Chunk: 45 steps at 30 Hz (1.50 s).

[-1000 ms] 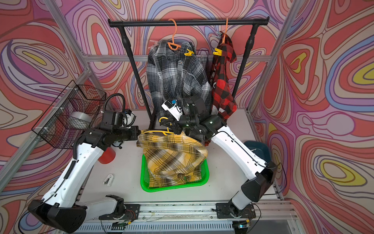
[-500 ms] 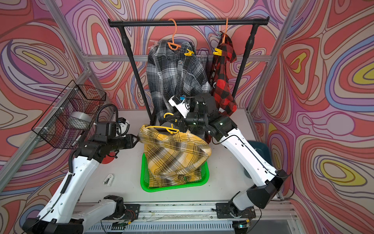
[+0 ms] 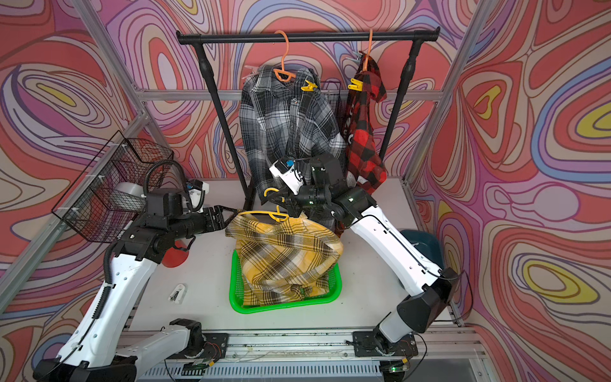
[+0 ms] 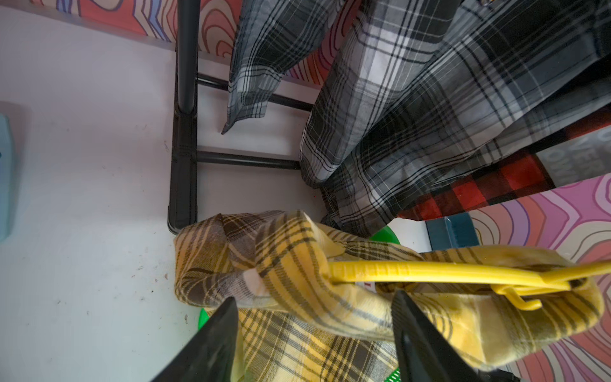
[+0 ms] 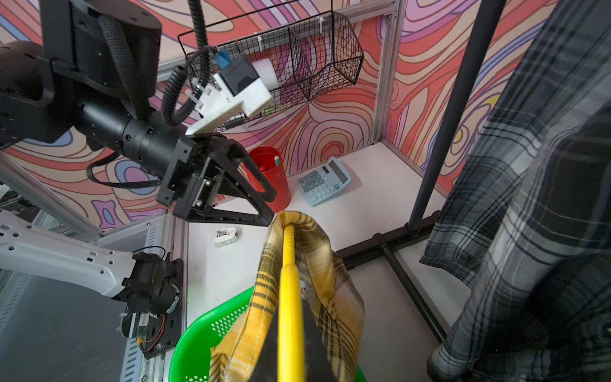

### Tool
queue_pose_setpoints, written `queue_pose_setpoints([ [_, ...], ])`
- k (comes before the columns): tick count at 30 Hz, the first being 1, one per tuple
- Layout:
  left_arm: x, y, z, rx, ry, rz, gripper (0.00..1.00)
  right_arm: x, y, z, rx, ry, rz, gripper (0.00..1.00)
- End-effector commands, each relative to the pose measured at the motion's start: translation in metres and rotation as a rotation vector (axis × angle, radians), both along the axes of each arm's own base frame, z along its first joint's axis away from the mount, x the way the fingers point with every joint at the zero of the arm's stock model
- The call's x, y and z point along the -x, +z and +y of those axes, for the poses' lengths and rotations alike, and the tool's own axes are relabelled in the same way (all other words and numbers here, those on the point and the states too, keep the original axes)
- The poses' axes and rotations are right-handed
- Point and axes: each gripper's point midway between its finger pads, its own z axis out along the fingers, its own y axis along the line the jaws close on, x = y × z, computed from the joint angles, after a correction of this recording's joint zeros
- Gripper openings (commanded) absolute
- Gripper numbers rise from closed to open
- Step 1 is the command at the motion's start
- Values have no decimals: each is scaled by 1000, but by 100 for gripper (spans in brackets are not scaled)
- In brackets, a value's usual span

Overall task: Remove the clothespins securing long-sleeve shirts to the hanger
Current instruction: Remove the long-sleeve shirt from the hanger.

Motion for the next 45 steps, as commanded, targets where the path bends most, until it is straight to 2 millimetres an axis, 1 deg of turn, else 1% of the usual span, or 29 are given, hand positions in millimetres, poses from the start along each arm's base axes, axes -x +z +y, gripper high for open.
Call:
queue_pose_setpoints([
  [1, -7, -1, -8, 59, -13, 18, 65, 2, 11, 3, -4, 6, -41, 0],
  [6, -6, -13, -11, 21, -26, 55, 54, -1, 11, 3, 1, -10, -54, 0],
  [13, -3, -25, -11, 6, -28, 83, 29, -2, 12, 7, -5, -5, -58, 0],
  [15, -4, -27, -12, 4, -28, 86, 26, -2, 13, 8, -7, -1, -61, 0],
  [19, -9, -31, -14, 6, -33, 97, 25, 1, 14, 9, -9, 9, -62, 0],
  [21, -11, -33, -15, 6, -36, 100, 20, 3, 14, 9, -10, 14, -61, 0],
  [22, -12, -35, -15, 4, -34, 103, 18, 4, 13, 10, -10, 18, -58, 0],
  [24, -14, -38, -14, -5, -26, 110, 7, 7, 15, 9, -17, 28, -58, 0],
  [25, -15, -39, -11, -14, -15, 111, 0, 7, 15, 9, -20, 29, -58, 0],
  [33, -16, -47, 14, -117, 87, 104, 0, 14, 18, 7, -32, 44, -59, 0],
  [38, -13, -51, 31, -135, 137, 112, 0, 18, 23, 2, -36, 40, -75, 0],
  [41, -9, -54, 34, -132, 140, 115, 0, 20, 27, 0, -39, 33, -87, 0],
  [45, 0, -63, 34, -125, 132, 136, 0, 17, 32, -5, -37, 1, -105, 0],
])
